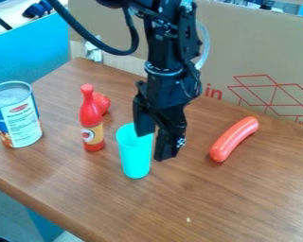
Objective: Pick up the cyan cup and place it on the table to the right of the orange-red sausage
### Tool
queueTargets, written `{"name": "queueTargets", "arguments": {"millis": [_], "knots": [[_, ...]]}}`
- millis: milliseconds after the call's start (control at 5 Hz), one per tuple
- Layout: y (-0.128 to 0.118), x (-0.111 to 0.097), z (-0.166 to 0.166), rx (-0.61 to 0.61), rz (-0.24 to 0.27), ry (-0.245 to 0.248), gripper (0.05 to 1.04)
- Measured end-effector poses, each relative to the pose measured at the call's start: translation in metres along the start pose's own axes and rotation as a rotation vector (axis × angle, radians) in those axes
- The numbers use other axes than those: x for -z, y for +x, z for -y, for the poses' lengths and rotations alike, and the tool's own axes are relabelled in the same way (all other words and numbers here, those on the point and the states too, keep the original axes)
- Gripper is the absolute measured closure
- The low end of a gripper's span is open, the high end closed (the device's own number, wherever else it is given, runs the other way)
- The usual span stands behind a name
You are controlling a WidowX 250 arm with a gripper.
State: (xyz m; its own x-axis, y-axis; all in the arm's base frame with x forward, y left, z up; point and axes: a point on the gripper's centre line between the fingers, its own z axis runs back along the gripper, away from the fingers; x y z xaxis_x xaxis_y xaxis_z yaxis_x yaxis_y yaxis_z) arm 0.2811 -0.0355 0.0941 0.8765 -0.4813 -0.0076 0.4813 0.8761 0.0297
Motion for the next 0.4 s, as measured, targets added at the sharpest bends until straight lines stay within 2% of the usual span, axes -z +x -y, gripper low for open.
{"name": "queueTargets", "arguments": {"millis": [400], "knots": [[-0.0035, 0.0085, -0.0103, -0.045, -0.013, -0.013, 0.078]]}}
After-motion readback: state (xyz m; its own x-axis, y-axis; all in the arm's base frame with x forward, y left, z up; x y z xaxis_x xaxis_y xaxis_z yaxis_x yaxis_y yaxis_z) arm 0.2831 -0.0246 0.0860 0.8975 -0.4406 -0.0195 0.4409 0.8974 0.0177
